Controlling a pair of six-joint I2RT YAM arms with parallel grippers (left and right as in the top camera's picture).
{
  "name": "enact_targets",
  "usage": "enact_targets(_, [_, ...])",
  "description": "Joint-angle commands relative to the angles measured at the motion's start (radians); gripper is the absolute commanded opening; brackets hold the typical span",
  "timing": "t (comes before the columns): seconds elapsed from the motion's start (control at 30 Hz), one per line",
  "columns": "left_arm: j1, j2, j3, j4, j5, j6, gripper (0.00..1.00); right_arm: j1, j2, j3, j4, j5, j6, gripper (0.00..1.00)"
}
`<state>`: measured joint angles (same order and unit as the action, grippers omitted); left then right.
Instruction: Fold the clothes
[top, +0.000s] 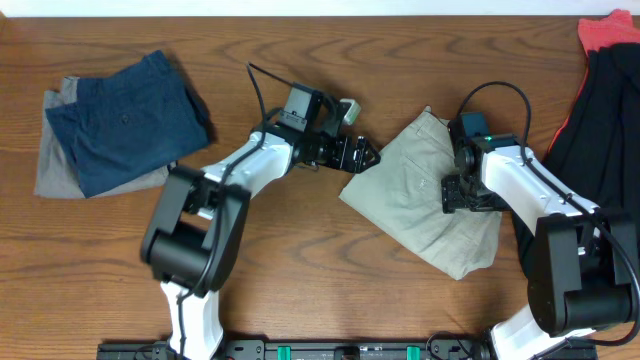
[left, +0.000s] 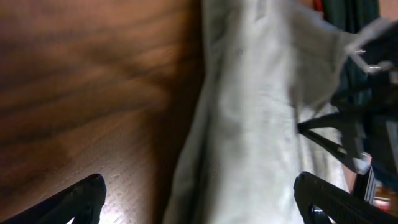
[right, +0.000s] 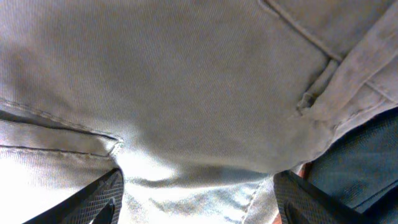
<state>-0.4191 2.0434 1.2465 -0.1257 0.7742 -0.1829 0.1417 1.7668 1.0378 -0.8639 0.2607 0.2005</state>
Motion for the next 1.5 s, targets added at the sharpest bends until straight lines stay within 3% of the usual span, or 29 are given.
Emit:
enact_targets(0.0, [0.002,0.061,0.014,0.008,0.053,-0.067,0.98,-0.015,0.006,-0.006,-0.008,-0.004,-0.007,0.76])
enact_targets(0.17, [-0.016,0.105,0.014,-0.003,0.133,-0.097,0.99,-0.015,0.006,-0.006,-0.010,-0.003,-0.007,0.76])
enact_targets(0.33, [-0.062,0.108,0.014,-0.055,0.157,-0.096,0.77,-0.015,0.006,-0.006,-0.011,-0.003,-0.007,0.76])
enact_targets(0.4, [-0.072,0.108,0.014,-0.053,0.156,-0.096,0.65,-0.015,0.006,-0.006,-0.011,-0.003,-0.007,0.76])
enact_targets(0.57, [-0.058,0.105,0.014,-0.049,0.127,-0.096,0.10,-0.016,0.006,-0.006,-0.019,-0.003,-0.006,0.76])
enact_targets(0.6, [-0.050,0.101,0.014,-0.053,0.109,-0.096,0.06,-0.016,0.006,-0.006,-0.019,-0.003,-0.006,0.75])
enact_targets(0.83, [0.052,0.021,0.014,-0.140,-0.075,-0.052,0.06,-0.017,-0.033,0.057,-0.043,-0.043,0.012,0.79])
enact_targets(1.0, [0.155,-0.119,0.014,-0.288,-0.313,0.032,0.06,-0.017,-0.131,0.143,-0.057,-0.105,0.011,0.96])
enact_targets(1.17, [0.290,-0.303,0.014,-0.384,-0.545,0.121,0.06,-0.017,-0.223,0.182,-0.081,-0.109,0.000,0.97])
enact_targets(1.3, [0.415,-0.446,0.014,-0.363,-0.691,0.211,0.06,-0.017,-0.264,0.182,-0.124,-0.109,0.000,0.97])
enact_targets(1.47, [0.576,-0.526,0.014,-0.240,-0.714,0.233,0.06,-0.017,-0.267,0.182,-0.159,-0.113,0.000,0.97])
